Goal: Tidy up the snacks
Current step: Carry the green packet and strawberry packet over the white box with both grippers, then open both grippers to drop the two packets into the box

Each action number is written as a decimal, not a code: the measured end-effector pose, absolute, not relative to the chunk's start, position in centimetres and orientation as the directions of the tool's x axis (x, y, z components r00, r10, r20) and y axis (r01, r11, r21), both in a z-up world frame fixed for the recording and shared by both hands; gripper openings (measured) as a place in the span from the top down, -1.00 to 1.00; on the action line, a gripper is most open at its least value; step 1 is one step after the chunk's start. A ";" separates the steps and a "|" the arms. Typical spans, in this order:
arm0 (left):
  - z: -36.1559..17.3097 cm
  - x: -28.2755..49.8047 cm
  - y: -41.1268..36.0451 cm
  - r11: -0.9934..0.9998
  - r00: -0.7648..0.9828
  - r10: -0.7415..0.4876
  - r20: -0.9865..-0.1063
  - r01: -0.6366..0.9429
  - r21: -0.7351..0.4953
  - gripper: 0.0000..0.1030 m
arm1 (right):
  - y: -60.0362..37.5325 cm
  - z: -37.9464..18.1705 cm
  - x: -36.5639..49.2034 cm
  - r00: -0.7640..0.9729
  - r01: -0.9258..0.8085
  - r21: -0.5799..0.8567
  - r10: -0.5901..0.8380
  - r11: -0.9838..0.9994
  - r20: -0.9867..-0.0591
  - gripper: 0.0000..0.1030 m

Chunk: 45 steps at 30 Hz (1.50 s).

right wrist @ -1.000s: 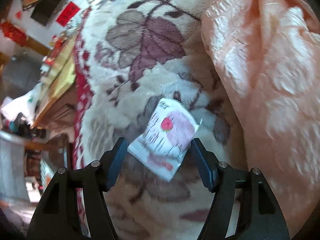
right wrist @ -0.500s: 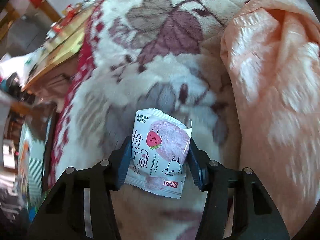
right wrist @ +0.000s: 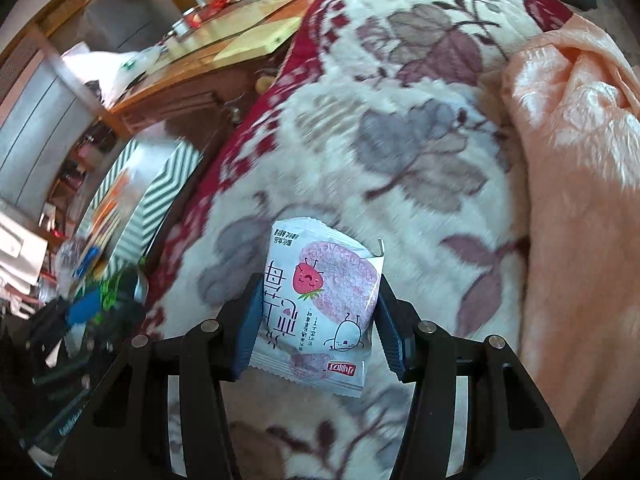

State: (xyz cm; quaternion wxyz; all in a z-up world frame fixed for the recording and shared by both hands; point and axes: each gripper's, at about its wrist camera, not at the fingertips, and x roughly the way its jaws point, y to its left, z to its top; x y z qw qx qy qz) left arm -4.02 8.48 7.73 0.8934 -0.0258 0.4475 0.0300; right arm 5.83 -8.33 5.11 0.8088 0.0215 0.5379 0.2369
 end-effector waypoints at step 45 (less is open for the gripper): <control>8.8 -10.3 27.4 0.854 0.538 0.250 -0.805 -0.515 -0.079 0.16 | 18.7 8.8 1.8 0.148 -0.756 0.198 0.458 0.623 -0.876 -0.01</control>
